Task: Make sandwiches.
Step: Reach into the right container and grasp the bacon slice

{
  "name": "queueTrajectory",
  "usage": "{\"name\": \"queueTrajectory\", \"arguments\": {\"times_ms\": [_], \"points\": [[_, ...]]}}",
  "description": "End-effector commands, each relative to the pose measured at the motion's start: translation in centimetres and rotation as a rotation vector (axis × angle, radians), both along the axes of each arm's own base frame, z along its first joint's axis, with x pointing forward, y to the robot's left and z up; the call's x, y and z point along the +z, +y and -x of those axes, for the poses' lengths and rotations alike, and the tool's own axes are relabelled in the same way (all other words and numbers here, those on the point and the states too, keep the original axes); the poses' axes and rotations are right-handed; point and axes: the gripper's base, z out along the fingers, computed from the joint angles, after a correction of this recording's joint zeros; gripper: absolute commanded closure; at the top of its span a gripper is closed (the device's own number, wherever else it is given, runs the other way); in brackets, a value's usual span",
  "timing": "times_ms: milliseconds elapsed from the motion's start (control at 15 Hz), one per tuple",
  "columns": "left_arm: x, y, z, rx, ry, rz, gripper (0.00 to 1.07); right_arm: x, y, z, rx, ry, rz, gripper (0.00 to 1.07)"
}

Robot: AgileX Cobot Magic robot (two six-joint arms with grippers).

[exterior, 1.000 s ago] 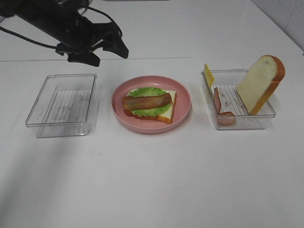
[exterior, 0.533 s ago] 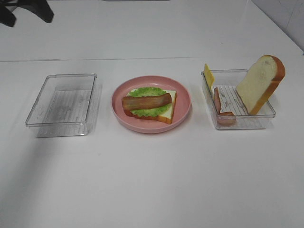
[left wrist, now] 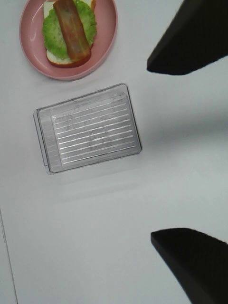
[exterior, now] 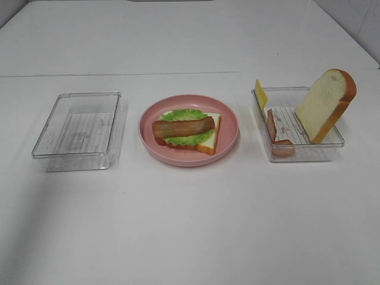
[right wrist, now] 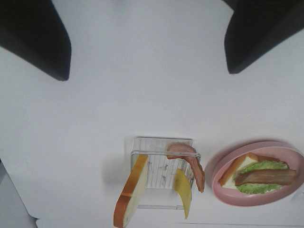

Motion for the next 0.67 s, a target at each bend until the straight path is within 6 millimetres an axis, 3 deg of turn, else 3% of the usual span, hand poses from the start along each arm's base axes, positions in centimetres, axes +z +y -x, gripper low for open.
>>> {"name": "queueTrajectory", "arguments": {"times_ms": [67,267,400,667], "points": [[-0.5,0.4,4.5,0.009,-0.001,0.002,0.23,0.1,0.0,0.0,-0.004,-0.018,-0.002,0.25],[-1.8,0.8,8.8,0.012,-0.057,0.008,0.23,0.1,0.0,0.0,-0.004,-0.018,-0.002,0.25],[-4.1,1.2,12.9,0.013,-0.092,0.011,0.23,0.1,0.0,0.0,-0.004,-0.018,-0.002,0.25],[-7.9,1.7,18.6,0.018,-0.22,0.024,0.23,0.1,0.0,0.0,-0.005,-0.018,0.001,0.25]]}}
